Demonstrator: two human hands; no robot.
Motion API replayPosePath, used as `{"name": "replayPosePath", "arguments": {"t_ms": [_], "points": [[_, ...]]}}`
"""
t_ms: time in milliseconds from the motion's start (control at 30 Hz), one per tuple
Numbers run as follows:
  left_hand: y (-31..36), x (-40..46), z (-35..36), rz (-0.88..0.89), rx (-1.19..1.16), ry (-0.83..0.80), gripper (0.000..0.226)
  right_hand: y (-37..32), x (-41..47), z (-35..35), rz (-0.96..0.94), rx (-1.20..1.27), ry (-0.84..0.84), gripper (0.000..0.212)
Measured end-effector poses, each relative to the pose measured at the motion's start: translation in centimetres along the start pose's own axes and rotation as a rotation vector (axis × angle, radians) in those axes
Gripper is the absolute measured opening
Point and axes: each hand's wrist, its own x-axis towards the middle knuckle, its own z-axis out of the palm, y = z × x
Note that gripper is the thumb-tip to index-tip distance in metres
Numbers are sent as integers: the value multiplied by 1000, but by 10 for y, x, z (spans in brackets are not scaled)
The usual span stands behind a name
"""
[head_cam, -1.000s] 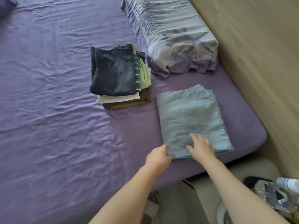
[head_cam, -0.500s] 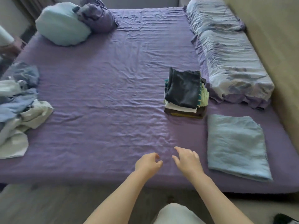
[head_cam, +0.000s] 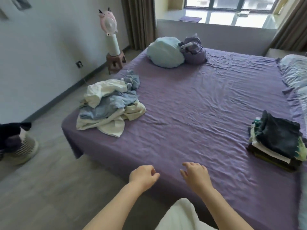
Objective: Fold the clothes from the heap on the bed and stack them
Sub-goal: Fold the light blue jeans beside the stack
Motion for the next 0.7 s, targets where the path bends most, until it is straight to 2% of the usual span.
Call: {"name": "replayPosePath", "arguments": {"t_ms": [300, 700], "points": [[-144, -27, -52, -207, -135, 136, 34, -153, 40, 8, -226, 4, -66, 43], [-192, 52, -87, -334, -205, 140, 30, -195, 154, 2, -288, -73, -105, 43]]}}
